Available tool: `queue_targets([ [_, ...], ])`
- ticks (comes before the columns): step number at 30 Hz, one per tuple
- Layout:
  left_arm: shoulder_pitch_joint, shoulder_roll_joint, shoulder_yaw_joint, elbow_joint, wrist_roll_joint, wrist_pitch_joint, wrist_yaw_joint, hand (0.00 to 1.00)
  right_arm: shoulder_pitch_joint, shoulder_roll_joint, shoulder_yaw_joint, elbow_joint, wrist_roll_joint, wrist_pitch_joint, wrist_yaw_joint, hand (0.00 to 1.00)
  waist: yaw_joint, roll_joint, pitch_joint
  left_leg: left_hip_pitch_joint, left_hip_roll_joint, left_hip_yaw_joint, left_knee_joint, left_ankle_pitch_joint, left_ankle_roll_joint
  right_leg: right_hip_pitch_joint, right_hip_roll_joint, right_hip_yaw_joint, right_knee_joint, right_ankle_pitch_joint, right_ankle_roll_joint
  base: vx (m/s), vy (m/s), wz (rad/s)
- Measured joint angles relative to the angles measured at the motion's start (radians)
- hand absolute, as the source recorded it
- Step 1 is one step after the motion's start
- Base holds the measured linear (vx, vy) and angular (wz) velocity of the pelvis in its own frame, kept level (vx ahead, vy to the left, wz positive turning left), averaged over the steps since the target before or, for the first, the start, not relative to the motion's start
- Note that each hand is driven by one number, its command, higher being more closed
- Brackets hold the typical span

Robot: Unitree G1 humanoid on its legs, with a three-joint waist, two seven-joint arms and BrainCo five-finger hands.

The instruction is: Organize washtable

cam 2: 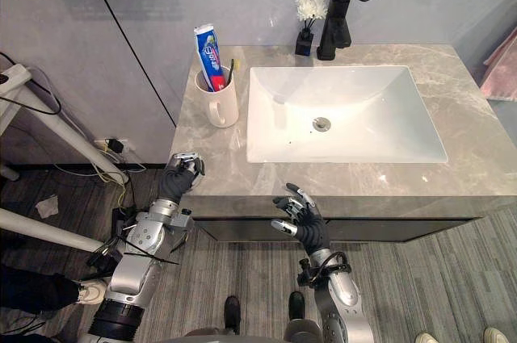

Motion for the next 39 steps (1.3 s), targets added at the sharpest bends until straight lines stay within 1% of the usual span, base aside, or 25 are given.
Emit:
queue_targets([
  [6, -0.001, -0.005, -0.062, 0.000, 0.002, 0.007, 0.001, 1.00, 0.004, 0.014, -0.002, 0.001, -0.014, 0.000, -0.016, 0.00, -0.002, 0.000, -0.012, 0.000, 0.000, 0.002, 0.000, -0.001, 0.000, 0.001, 0.001, -0.002, -0.014, 0.001, 0.000, 0.00, 0.000, 0.00],
  [8, -0.003, -0.021, -0.071, 0.000, 0.003, 0.011, 0.001, 1.00, 0.004, 0.020, -0.002, 0.003, -0.020, 0.001, -0.019, 0.00, -0.002, 0.002, -0.018, 0.000, 0.000, 0.002, 0.000, -0.001, 0.000, 0.001, 0.001, -0.002, -0.015, 0.001, 0.000, 0.00, 0.000, 0.00],
  [13, -0.052, -0.032, -0.112, 0.001, 0.008, 0.013, 0.002, 1.00, 0.004, 0.021, -0.001, 0.002, -0.020, 0.001, -0.034, 0.00, -0.002, 0.002, -0.019, 0.000, 0.000, 0.003, 0.000, -0.001, 0.000, 0.001, 0.001, -0.001, -0.015, 0.001, 0.000, 0.00, 0.000, 0.00],
  [17, -0.104, -0.031, -0.117, 0.013, 0.016, 0.014, 0.006, 1.00, 0.002, 0.021, -0.001, 0.002, -0.020, 0.001, -0.035, 0.00, -0.003, 0.002, -0.019, -0.004, 0.001, 0.011, 0.000, -0.001, -0.001, -0.005, 0.001, 0.001, -0.015, 0.001, 0.000, 0.00, 0.001, -0.01],
  [22, -0.183, -0.029, -0.106, 0.068, 0.022, 0.016, 0.040, 1.00, 0.005, 0.018, -0.001, 0.003, -0.020, 0.017, -0.039, 0.00, -0.003, 0.002, -0.019, -0.031, 0.002, 0.022, 0.000, -0.001, 0.000, -0.034, 0.002, 0.014, -0.015, 0.007, 0.000, 0.01, -0.002, -0.07],
  [28, -0.247, -0.017, -0.093, 0.123, 0.021, 0.022, 0.069, 1.00, 0.005, 0.016, -0.002, 0.003, -0.020, 0.017, -0.046, 0.00, -0.007, 0.000, -0.018, -0.047, 0.001, 0.023, 0.000, -0.001, 0.000, -0.050, 0.003, 0.023, -0.015, 0.013, -0.001, 0.03, -0.004, -0.05],
  [32, -0.267, 0.002, -0.091, 0.130, 0.020, 0.024, 0.071, 1.00, 0.005, 0.007, -0.001, 0.003, -0.020, 0.017, -0.058, 0.00, -0.008, -0.010, -0.011, -0.057, 0.004, 0.025, 0.000, -0.001, 0.000, -0.062, 0.000, 0.029, -0.016, 0.015, -0.003, 0.00, 0.006, -0.03],
  [34, -0.279, 0.018, -0.091, 0.133, 0.020, 0.027, 0.071, 1.00, 0.006, 0.000, -0.001, 0.003, -0.020, 0.017, -0.058, 0.00, -0.006, -0.023, -0.002, -0.063, 0.008, 0.029, 0.000, -0.001, -0.001, -0.069, 0.003, 0.032, -0.019, 0.018, -0.006, -0.01, 0.003, -0.06],
  [39, -0.296, 0.029, -0.088, 0.150, 0.020, 0.028, 0.071, 1.00, 0.014, -0.004, -0.002, 0.003, -0.020, 0.017, -0.058, 0.00, -0.004, -0.029, 0.003, -0.064, 0.010, 0.037, 0.000, -0.005, -0.006, -0.073, 0.004, 0.041, -0.020, 0.018, -0.006, 0.01, 0.000, -0.03],
])
